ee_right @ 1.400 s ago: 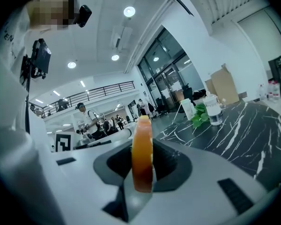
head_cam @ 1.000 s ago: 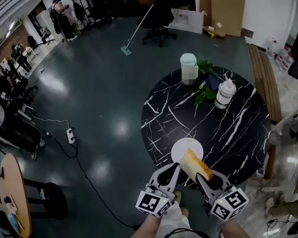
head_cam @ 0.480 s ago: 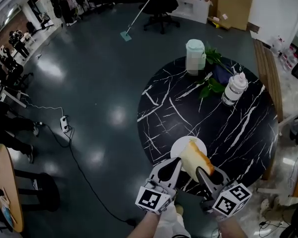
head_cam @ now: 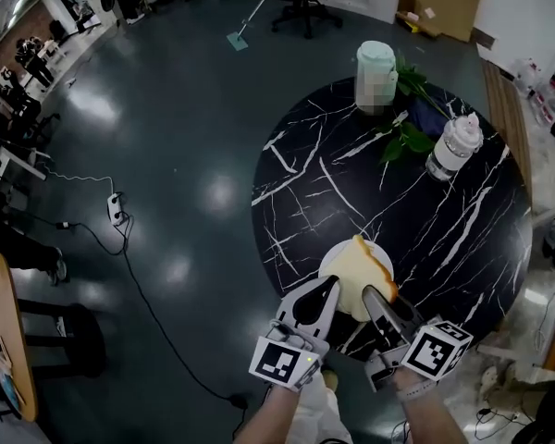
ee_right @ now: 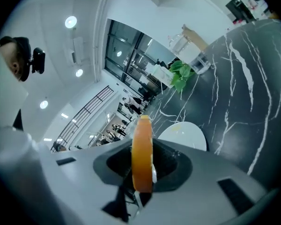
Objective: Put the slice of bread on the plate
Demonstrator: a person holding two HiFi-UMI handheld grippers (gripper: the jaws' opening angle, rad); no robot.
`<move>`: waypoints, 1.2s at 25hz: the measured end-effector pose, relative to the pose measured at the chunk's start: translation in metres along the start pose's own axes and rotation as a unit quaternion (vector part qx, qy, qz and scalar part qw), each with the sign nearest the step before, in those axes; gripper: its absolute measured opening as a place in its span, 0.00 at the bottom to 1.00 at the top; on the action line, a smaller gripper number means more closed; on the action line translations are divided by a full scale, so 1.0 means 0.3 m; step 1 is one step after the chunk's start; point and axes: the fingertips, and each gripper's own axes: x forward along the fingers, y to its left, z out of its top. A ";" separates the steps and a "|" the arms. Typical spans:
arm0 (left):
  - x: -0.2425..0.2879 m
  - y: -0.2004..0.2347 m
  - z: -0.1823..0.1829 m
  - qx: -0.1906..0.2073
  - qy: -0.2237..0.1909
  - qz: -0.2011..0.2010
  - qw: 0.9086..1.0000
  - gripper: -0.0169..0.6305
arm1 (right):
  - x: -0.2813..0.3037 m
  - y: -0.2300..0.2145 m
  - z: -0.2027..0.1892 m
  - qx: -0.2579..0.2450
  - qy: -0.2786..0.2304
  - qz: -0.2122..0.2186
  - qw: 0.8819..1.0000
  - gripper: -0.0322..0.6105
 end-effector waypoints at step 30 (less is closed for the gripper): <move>-0.031 0.022 -0.023 -0.019 -0.014 0.009 1.000 0.04 | 0.061 -0.136 -0.008 -0.013 0.019 -0.070 0.997 0.20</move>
